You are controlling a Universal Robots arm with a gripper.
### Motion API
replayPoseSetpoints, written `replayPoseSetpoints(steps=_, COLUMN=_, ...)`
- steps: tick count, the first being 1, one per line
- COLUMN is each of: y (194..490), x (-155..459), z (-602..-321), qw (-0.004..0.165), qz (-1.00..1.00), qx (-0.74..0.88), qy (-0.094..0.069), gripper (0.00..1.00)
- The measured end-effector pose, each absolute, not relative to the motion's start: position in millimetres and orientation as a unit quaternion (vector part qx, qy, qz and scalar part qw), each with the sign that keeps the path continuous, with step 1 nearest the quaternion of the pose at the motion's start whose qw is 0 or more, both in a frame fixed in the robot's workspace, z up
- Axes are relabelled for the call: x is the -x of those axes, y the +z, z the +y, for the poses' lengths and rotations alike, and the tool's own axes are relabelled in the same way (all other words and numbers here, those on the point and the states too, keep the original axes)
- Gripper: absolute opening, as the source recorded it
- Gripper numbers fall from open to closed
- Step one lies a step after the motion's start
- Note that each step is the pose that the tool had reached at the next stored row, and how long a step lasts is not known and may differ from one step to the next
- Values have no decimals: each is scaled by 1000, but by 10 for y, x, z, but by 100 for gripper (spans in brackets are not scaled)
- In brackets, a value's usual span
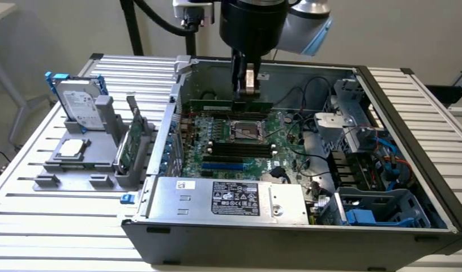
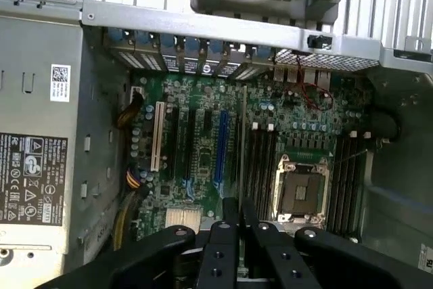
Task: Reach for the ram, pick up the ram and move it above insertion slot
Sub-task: 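Pick up the ram and move it above insertion slot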
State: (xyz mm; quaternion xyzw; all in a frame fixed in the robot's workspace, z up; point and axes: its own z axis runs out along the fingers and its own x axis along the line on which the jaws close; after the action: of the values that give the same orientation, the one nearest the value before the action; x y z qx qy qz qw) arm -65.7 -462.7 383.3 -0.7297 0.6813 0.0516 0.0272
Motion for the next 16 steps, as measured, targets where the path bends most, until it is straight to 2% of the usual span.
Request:
replayPoseSetpoints(steps=8, y=3778, x=518, z=-4377, qw=26, qz=681, qx=730, qy=51, gripper=14)
replayPoseSetpoints(steps=16, y=3728, x=482, z=-4241, qw=26, qz=683, qx=728, qy=51, gripper=14)
